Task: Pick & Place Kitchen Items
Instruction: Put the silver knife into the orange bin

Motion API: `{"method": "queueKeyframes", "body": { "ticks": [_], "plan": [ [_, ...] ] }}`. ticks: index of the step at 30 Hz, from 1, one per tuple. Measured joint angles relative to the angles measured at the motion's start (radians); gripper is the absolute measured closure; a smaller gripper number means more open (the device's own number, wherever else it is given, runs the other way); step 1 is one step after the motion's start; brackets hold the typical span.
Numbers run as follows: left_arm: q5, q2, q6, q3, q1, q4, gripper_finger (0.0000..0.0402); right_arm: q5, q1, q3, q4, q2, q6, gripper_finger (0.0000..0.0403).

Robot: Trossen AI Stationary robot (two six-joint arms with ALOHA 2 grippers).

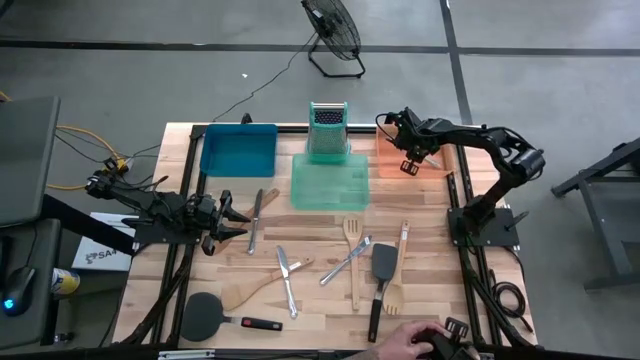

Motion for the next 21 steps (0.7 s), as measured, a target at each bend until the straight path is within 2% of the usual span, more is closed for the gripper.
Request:
{"method": "queueKeyframes", "body": {
  "ticks": [7,15,18,21],
  "plan": [
    [0.000,0.000,0.000,0.000,0.000,0.000,0.0250,-0.002,0.000,0.000,0.002,0.000,0.000,0.0343],
    [0.000,0.000,0.000,0.000,0.000,0.000,0.0250,0.001,0.001,-0.002,0.008,-0.009,-0.002,0.0285],
    [0.000,0.000,0.000,0.000,0.000,0.000,0.0250,0.006,0.001,-0.003,0.011,-0.046,0.044,0.0267],
    [0.000,0.000,0.000,0.000,0.000,0.000,0.0250,0.008,0.009,-0.003,0.006,-0.100,0.158,0.0255]
  ]
}}
